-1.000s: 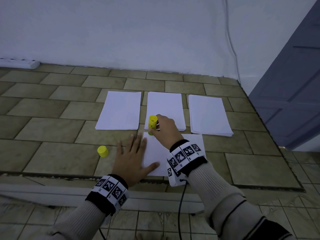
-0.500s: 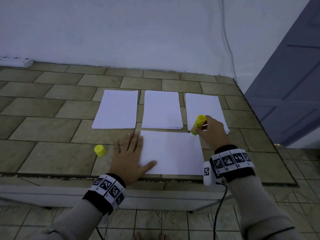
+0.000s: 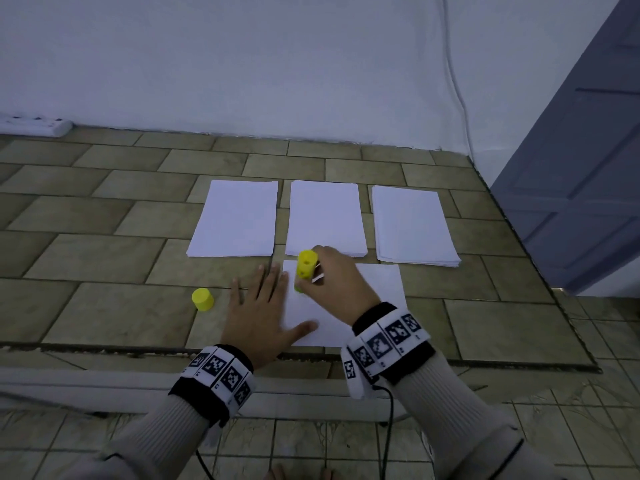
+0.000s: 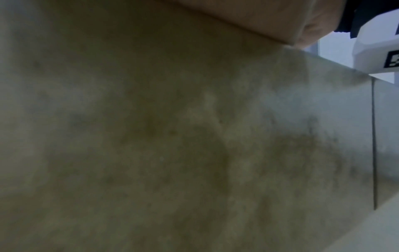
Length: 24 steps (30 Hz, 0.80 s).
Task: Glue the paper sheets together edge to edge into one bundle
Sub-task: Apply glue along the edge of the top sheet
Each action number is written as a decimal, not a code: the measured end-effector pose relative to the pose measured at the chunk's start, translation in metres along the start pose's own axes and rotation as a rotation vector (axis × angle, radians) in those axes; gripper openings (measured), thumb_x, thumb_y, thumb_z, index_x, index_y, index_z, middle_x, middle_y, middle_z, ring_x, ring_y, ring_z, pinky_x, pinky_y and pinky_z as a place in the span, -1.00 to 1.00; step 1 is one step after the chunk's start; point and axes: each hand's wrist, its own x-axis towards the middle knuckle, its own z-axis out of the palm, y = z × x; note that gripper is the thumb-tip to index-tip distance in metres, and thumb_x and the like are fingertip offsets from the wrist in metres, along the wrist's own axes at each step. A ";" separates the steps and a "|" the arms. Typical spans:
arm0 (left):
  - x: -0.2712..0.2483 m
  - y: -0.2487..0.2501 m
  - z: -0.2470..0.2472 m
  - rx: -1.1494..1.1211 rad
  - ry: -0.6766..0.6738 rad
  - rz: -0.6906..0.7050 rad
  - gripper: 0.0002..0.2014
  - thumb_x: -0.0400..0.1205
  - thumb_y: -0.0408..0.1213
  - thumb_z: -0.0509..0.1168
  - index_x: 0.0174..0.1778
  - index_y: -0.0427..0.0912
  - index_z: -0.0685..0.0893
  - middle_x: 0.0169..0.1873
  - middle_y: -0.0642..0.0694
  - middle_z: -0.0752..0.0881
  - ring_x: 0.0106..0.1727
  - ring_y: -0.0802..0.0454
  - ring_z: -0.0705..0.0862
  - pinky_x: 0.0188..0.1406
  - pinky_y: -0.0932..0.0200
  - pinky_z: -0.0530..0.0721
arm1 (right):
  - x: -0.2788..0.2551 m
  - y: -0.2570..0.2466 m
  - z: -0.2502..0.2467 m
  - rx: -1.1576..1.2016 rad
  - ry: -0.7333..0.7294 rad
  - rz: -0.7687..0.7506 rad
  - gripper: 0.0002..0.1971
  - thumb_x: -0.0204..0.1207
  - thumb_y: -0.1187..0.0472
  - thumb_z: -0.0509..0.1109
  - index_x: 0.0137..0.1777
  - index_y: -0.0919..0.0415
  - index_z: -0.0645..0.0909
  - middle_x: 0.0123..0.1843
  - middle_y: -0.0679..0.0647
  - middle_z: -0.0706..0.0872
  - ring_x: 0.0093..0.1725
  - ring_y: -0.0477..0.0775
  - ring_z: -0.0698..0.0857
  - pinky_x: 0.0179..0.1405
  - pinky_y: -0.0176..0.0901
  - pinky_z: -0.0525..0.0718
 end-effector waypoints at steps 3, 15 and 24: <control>0.001 -0.001 0.003 -0.021 0.016 0.012 0.13 0.37 0.66 -0.41 0.73 -0.06 -0.11 0.72 -0.01 -0.17 0.71 -0.01 -0.26 0.60 -0.40 -0.24 | 0.003 -0.007 0.011 -0.055 -0.051 -0.001 -0.82 0.50 0.19 0.45 -0.05 0.25 0.51 -0.03 0.18 0.60 -0.06 0.13 0.63 0.01 0.14 0.67; -0.001 0.001 -0.003 -0.013 -0.018 -0.018 0.17 0.29 0.64 -0.47 0.73 -0.08 -0.15 0.72 -0.01 -0.20 0.70 0.02 -0.29 0.62 -0.37 -0.25 | -0.025 0.034 -0.033 -0.109 0.120 0.069 -0.84 0.47 0.23 0.39 -0.24 0.21 0.46 -0.23 0.14 0.61 -0.22 0.13 0.64 -0.17 0.17 0.69; -0.001 0.001 -0.003 -0.007 -0.021 -0.011 0.18 0.29 0.64 -0.47 0.73 -0.09 -0.15 0.72 -0.03 -0.19 0.71 0.00 -0.28 0.61 -0.39 -0.24 | -0.059 0.078 -0.086 -0.181 0.303 0.237 -0.86 0.44 0.29 0.47 -0.19 0.29 0.54 -0.21 0.20 0.70 -0.16 0.18 0.69 -0.15 0.01 0.67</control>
